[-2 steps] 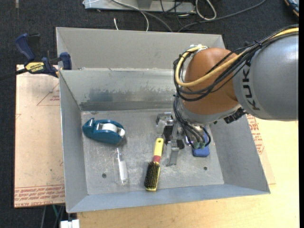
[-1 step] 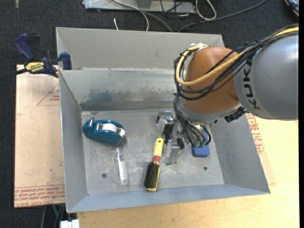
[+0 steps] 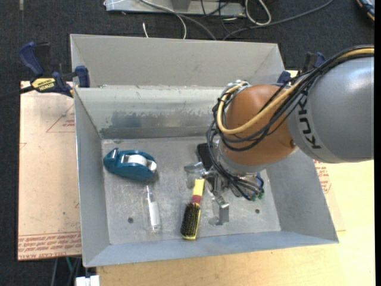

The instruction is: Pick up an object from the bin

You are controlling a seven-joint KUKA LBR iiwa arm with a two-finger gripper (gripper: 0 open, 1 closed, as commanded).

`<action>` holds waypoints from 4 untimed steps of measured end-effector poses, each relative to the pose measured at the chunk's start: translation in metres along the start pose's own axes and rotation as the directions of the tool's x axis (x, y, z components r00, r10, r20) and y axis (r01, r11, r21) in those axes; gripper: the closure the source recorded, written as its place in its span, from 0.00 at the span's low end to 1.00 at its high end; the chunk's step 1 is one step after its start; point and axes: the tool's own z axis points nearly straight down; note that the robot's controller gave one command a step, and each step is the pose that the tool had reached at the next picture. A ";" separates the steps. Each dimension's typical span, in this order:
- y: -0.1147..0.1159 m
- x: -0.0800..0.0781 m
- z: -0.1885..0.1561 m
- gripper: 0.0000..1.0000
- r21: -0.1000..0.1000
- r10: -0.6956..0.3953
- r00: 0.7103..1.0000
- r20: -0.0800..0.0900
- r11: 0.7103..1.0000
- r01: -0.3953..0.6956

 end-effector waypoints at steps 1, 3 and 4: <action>0.016 0.015 0.021 0.00 0.000 -0.221 0.975 0.001 0.975 0.221; 0.010 0.014 0.092 0.00 -0.006 -0.699 0.715 0.000 0.715 0.699; 0.002 0.024 0.088 1.00 0.002 -0.938 0.348 0.006 0.348 0.938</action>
Offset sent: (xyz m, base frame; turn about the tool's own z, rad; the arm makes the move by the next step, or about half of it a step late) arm -0.0242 0.0132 -0.0091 -0.6726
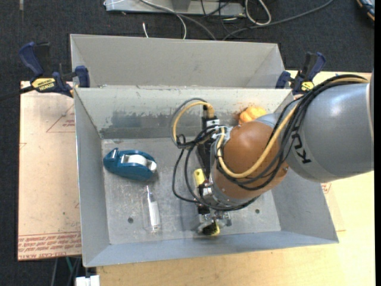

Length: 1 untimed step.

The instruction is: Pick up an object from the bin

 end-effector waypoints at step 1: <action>0.000 0.000 0.000 1.00 0.000 0.000 1.000 0.000 1.000 0.000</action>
Offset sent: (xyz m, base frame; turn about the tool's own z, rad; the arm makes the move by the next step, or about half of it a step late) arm 0.0000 -0.0001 0.0718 0.0001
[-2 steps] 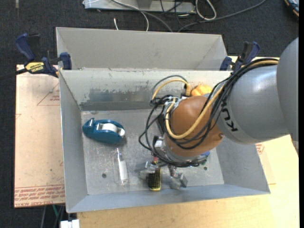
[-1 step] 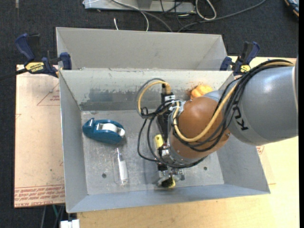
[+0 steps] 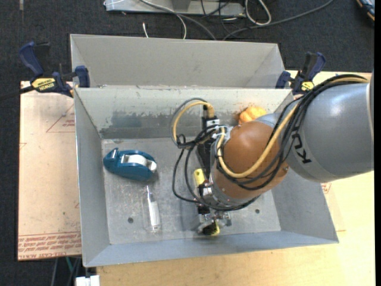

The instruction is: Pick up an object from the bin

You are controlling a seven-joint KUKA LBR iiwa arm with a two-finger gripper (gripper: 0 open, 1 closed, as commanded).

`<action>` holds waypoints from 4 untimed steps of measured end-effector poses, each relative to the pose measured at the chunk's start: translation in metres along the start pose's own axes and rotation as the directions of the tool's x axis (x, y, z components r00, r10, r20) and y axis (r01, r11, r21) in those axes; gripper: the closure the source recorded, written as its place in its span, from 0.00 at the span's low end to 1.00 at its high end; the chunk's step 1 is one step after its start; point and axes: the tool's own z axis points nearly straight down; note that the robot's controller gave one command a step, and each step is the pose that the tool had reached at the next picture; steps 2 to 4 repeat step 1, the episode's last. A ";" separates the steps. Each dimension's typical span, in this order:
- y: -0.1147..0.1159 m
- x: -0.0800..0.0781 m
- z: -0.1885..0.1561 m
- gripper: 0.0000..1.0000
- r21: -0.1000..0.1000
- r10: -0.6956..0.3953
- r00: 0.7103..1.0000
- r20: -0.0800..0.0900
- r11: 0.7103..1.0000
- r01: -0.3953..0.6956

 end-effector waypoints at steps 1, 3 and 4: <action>0.001 -0.001 -0.046 1.00 -0.006 0.004 1.000 0.001 1.000 -0.004; 0.001 -0.001 -0.046 1.00 -0.006 0.004 1.000 0.001 1.000 -0.004; 0.001 -0.001 -0.046 1.00 -0.006 0.004 1.000 0.001 1.000 -0.004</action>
Offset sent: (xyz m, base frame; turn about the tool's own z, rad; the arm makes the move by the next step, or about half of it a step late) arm -0.0023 0.0000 0.1147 0.0018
